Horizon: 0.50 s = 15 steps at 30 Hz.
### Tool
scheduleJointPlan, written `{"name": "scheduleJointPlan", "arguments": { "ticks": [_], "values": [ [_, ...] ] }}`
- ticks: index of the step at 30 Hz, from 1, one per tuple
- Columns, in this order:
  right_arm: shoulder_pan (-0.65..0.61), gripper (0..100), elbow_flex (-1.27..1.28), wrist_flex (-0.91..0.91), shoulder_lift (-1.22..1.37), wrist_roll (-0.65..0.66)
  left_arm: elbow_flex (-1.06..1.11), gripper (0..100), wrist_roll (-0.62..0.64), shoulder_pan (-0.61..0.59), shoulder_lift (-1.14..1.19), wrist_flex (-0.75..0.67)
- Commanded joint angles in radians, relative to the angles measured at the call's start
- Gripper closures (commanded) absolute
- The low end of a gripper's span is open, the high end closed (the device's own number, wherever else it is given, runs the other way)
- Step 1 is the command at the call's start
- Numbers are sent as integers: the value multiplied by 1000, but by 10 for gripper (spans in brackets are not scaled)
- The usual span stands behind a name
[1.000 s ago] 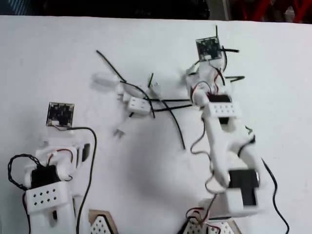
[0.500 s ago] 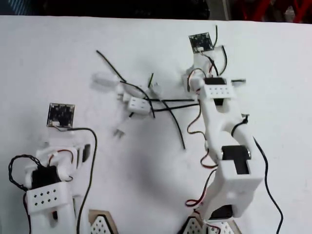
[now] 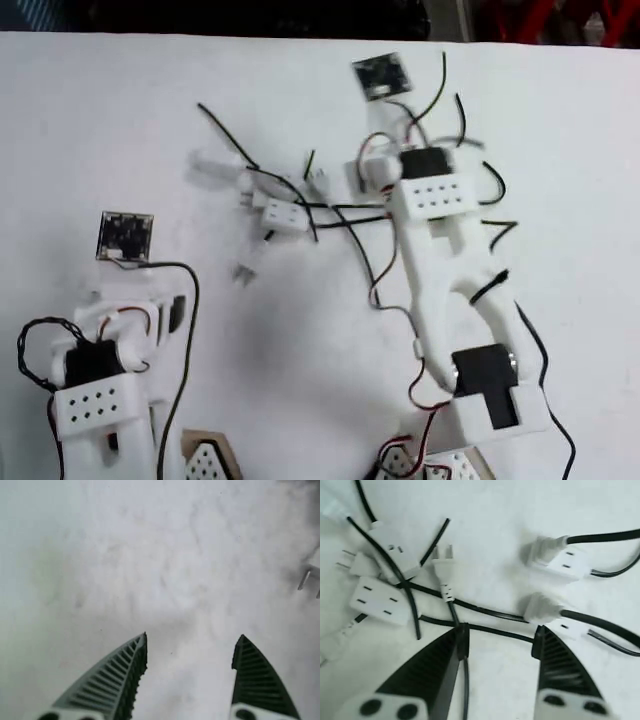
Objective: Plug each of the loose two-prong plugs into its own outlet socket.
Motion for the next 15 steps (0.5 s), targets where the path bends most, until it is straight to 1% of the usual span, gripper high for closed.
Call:
{"name": "scheduleJointPlan", "arguments": {
  "ticks": [1,3,6,8,11,15],
  "values": [
    [-85,801,-29,16,-54,-46,-6,724,9,-7,-16,-23],
    [-122,801,6,-15,-54,-52,-6,724,9,-7,-16,-23],
    [-151,802,72,-130,-31,-52,-6,724,9,-7,-16,-23],
    [-151,816,86,-203,16,-52,-6,724,9,-7,-16,-23],
    [-140,865,72,-269,122,-48,-6,724,8,-7,-16,-23],
    [-107,871,-12,-274,263,-51,-6,724,8,-7,-16,-23]
  ]
}}
